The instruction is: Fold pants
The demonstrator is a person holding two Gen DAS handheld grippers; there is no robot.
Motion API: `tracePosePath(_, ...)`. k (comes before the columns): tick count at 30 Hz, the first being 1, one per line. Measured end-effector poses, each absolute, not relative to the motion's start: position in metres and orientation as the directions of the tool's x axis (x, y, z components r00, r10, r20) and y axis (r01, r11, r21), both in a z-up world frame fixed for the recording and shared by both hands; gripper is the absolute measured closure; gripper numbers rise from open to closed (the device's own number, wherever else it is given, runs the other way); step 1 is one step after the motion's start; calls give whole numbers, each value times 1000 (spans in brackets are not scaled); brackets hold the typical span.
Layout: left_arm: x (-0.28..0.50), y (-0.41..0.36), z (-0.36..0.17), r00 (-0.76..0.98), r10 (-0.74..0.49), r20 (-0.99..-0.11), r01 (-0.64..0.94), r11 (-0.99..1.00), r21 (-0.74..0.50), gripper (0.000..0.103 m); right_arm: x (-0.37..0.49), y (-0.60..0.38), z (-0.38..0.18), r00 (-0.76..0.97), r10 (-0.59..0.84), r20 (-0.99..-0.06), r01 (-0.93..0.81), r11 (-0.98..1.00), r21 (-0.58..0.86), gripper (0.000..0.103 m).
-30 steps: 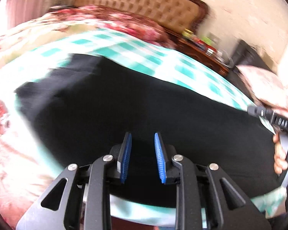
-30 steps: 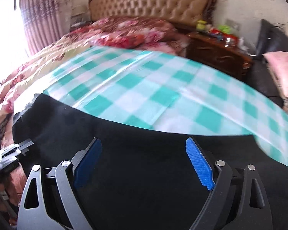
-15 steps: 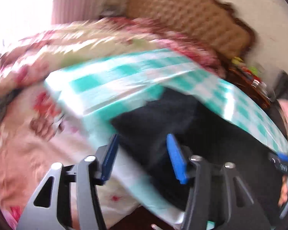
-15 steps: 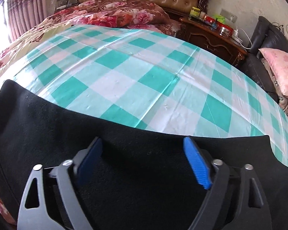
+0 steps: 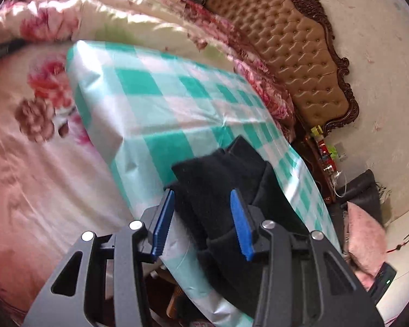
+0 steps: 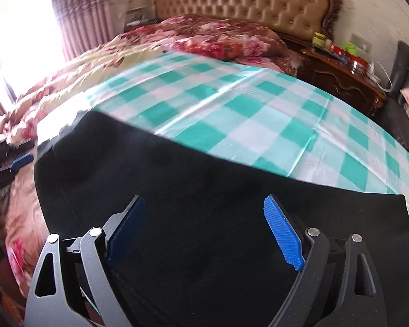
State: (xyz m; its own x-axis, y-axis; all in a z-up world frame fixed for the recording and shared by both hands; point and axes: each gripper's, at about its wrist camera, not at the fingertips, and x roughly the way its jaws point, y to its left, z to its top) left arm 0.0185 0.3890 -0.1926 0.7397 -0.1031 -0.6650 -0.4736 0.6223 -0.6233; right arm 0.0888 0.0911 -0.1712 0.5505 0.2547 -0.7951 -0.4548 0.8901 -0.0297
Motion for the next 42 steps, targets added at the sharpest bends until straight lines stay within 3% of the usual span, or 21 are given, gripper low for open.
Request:
tracePosePath(2,22,389,-198,738,-121,-664,-473,610,-636,71,88,94,-178,539,240,-807,-451,892,-36,18)
tracePosePath(4,29,385,-192,727,-88,-681,-463,669,-581,97,90,95,-185,530,209,-822,-437,898,-53,18)
tracePosePath(10,34,364,-148,787,-10,-617,-362,803,-475,98,95,89,-205,488,166,-857,-411,910,-58,18)
tracePosePath(13,39,357,-144,765,32,-644,-372,837,-401,98,95,91,-206,492,159,-856,-414,907,-70,18)
tracePosePath(17,45,381,-190,676,-30,-736,-480,740,-471,98,95,91,-205,490,154,-858,-415,907,-74,18)
tracePosePath(19,41,382,-198,680,-44,-732,-476,733,-486,97,96,92,-202,494,152,-856,-417,905,-80,20)
tracePosePath(20,40,381,-199,684,-43,-729,-471,736,-485,97,97,93,-200,493,160,-855,-422,903,-74,25)
tracePosePath(23,39,385,-201,692,-56,-719,-467,725,-506,95,107,106,-190,461,234,-856,-464,886,-8,32)
tracePosePath(32,37,387,-205,698,-58,-714,-470,715,-518,94,165,204,-173,294,488,-822,-716,682,149,32)
tracePosePath(38,35,387,-206,700,-63,-712,-468,712,-523,94,186,253,-181,202,520,-830,-755,622,206,33)
tracePosePath(39,35,387,-206,700,-63,-712,-468,713,-522,94,187,261,-185,189,510,-839,-762,615,202,39)
tracePosePath(41,35,386,-204,699,-55,-713,-466,722,-512,94,190,271,-195,187,445,-876,-766,625,154,89)
tracePosePath(42,35,382,-197,705,-31,-708,-458,743,-488,95,192,273,-199,203,417,-886,-763,634,124,91)
